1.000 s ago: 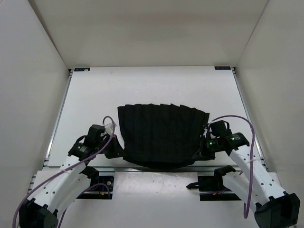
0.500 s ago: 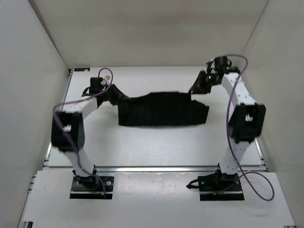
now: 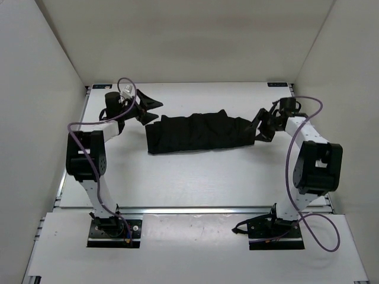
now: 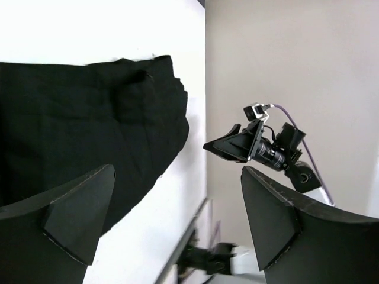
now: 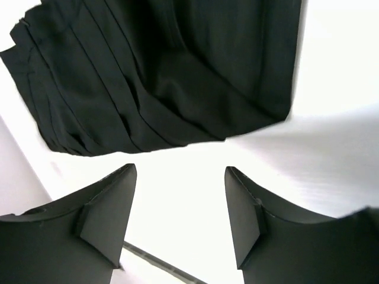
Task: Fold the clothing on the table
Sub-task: Fold the skirt
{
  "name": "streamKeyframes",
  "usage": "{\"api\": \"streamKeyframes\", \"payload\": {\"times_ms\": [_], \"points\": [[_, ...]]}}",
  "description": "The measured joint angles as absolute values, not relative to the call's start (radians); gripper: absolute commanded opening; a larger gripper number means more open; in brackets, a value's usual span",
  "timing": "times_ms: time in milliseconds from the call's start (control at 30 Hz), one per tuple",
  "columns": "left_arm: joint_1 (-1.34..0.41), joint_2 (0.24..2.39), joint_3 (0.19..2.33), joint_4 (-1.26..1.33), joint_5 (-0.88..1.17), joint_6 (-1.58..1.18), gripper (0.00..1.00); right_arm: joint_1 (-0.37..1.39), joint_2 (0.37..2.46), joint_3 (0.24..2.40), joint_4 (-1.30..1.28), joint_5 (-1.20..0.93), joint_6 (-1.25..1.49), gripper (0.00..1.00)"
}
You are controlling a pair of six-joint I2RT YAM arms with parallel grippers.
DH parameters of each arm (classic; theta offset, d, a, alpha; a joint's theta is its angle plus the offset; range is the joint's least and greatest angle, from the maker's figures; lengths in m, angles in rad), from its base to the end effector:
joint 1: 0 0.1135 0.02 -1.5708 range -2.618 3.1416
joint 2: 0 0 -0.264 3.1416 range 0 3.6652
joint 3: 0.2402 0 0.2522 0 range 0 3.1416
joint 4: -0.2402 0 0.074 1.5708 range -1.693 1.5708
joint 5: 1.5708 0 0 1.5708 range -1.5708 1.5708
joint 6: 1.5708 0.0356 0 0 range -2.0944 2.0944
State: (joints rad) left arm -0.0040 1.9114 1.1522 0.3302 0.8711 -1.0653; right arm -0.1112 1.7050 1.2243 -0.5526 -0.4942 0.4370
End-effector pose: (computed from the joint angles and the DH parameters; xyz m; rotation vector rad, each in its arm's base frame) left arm 0.4152 -0.0289 0.1969 -0.5183 2.1158 -1.5187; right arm 0.3539 -0.0225 0.2246 0.5281 2.5432 0.7607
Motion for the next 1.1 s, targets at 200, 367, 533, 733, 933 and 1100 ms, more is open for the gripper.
{"api": "streamKeyframes", "payload": {"times_ms": [200, 367, 533, 733, 933, 1100], "points": [[-0.064, 1.793, 1.119, 0.200, 0.818, -0.857, 0.94, -0.083, 1.679, 1.008, -0.340, -0.548, 0.570, 0.60], [-0.162, 1.825, 1.154, -0.090, 0.630, -0.659, 0.91, -0.019, 1.723, 0.977, -0.216, -0.524, 0.695, 0.60], [-0.217, 1.887, 1.170, -0.242, 0.503, -0.569, 0.66, 0.020, 1.782, 0.987, -0.167, -0.460, 0.802, 0.61], [-0.207, 1.949, 1.182, -0.303, 0.451, -0.522, 0.42, 0.002, 1.782, 0.906, -0.042, -0.409, 0.949, 0.18], [-0.226, 1.948, 1.183, -0.310, 0.438, -0.492, 0.44, -0.037, 1.781, 0.885, -0.025, -0.393, 0.949, 0.00], [-0.262, 1.913, 1.144, -0.309, 0.429, -0.479, 0.44, -0.052, 1.692, 0.862, -0.070, -0.392, 0.852, 0.00]]}}
